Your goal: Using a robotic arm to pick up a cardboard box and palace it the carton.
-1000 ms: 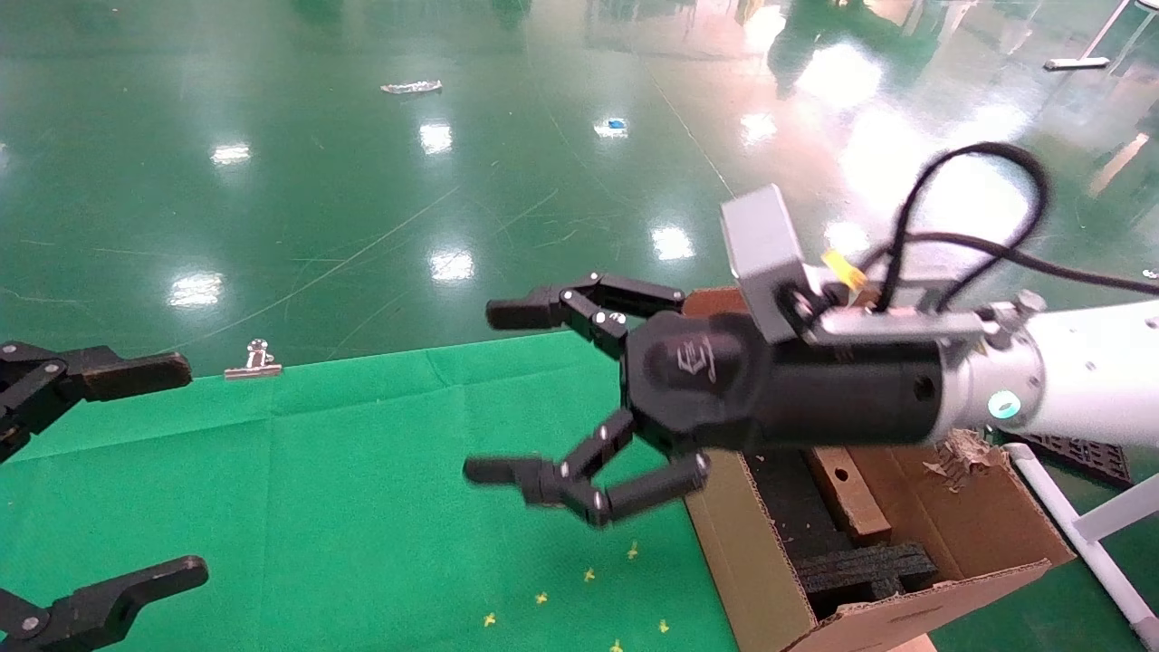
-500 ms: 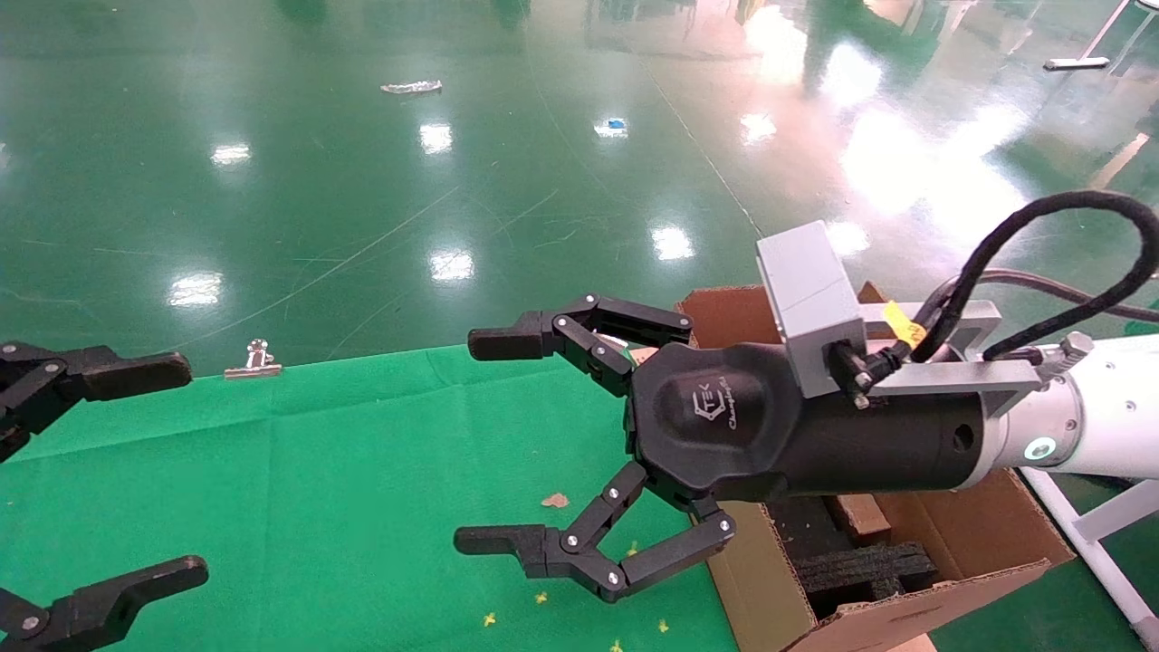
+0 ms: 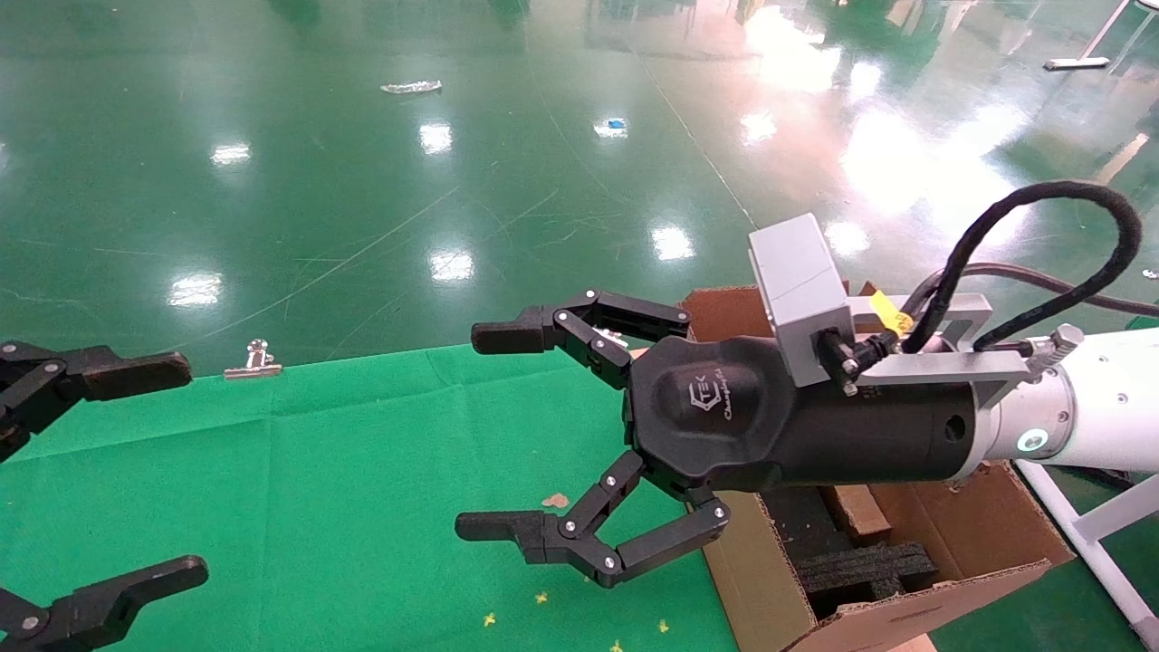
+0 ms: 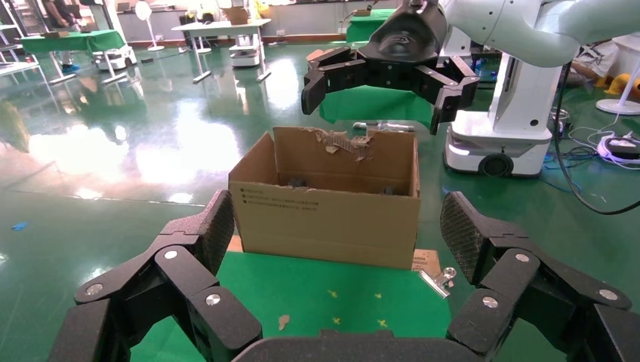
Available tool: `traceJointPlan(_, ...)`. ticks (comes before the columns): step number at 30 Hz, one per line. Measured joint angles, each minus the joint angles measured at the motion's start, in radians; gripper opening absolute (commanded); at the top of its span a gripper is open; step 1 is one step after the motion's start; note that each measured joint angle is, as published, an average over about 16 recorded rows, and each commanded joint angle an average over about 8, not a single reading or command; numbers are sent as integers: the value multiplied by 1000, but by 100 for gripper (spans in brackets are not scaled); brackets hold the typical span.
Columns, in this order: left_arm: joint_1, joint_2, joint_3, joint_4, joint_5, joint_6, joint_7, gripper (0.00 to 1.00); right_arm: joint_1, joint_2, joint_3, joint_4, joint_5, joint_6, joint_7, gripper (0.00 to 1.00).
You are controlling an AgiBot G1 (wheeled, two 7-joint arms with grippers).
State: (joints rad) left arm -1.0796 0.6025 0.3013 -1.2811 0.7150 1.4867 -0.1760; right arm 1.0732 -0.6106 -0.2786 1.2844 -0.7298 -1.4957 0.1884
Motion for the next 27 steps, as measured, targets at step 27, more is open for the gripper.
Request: traceJointPlan(27, 0, 0, 0, 0, 0, 0, 0, 100, 8, -1, -8, -7, -3, 2, 2, 100)
